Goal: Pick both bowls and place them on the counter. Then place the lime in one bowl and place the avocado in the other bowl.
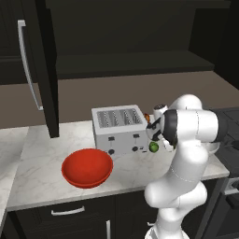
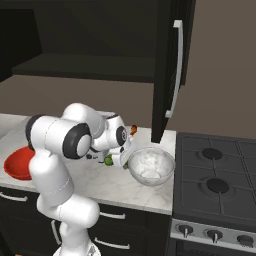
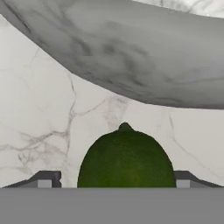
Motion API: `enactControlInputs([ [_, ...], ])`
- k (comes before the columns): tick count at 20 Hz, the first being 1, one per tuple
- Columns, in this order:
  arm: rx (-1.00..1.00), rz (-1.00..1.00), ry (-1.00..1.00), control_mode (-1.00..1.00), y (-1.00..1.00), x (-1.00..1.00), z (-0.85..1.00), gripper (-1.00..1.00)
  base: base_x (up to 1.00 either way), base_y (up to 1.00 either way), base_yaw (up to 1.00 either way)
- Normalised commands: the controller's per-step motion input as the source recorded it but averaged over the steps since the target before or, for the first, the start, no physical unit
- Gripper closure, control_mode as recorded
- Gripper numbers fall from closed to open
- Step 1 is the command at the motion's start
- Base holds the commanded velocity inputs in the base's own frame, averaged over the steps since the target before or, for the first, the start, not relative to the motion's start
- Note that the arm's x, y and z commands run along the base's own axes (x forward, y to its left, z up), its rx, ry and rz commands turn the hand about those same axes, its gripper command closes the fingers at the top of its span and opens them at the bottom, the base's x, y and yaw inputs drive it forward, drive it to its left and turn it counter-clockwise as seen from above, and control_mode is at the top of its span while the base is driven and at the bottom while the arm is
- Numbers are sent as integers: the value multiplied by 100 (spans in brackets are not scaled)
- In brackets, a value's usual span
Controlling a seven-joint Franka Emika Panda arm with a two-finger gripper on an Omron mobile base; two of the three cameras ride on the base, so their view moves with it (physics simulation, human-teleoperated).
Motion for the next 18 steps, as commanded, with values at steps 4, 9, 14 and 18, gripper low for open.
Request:
enactControlInputs([
  [4, 0, 0, 2, -100, 0, 4, -15, 100, 0, 0, 0],
  [9, 0, 0, 0, -100, 0, 0, -4, 100, 0, 0, 0],
  [14, 0, 0, 0, -100, 0, -6, 13, 100, 0, 0, 0],
  [18, 0, 0, 0, -100, 0, -17, 24, 100, 0, 0, 0],
])
